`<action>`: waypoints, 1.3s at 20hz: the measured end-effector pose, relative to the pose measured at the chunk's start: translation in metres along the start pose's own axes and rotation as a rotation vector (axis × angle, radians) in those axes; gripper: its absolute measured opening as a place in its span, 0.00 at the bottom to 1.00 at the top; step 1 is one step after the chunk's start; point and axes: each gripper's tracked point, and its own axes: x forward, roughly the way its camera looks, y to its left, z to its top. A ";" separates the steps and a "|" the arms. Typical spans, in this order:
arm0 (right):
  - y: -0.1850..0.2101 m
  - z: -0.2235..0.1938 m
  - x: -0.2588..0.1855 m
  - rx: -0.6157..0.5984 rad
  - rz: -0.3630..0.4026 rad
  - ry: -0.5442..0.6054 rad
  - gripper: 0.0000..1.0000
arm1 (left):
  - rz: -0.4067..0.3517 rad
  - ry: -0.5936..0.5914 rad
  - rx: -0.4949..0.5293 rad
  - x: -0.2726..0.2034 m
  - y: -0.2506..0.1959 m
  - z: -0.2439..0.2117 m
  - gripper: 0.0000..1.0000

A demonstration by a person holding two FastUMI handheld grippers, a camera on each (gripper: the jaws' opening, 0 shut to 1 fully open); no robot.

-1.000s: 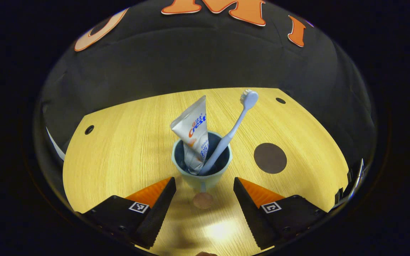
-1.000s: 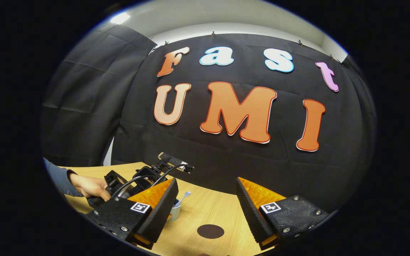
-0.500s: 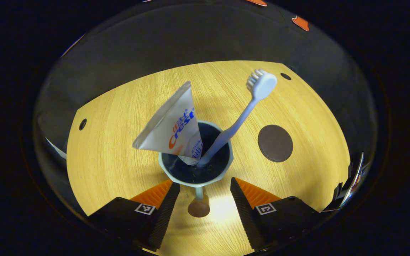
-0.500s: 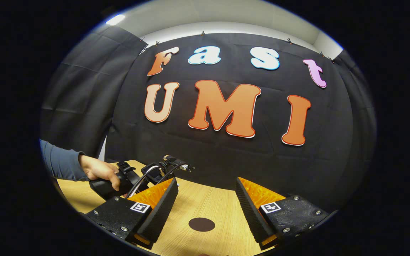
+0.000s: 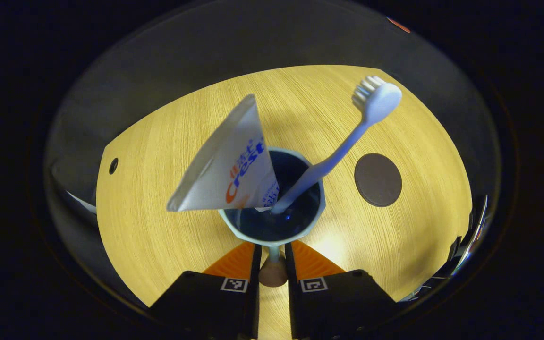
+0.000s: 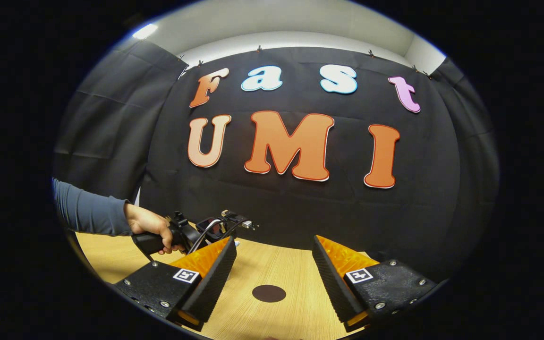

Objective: Put the toothbrush and toothpaste on the desktop into the cup, then pick up the cup and place it on the coaster on the desktop.

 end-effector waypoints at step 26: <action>-0.079 -0.026 -0.056 0.056 -0.210 0.064 0.97 | -0.099 -0.130 0.074 0.053 -0.016 0.036 0.20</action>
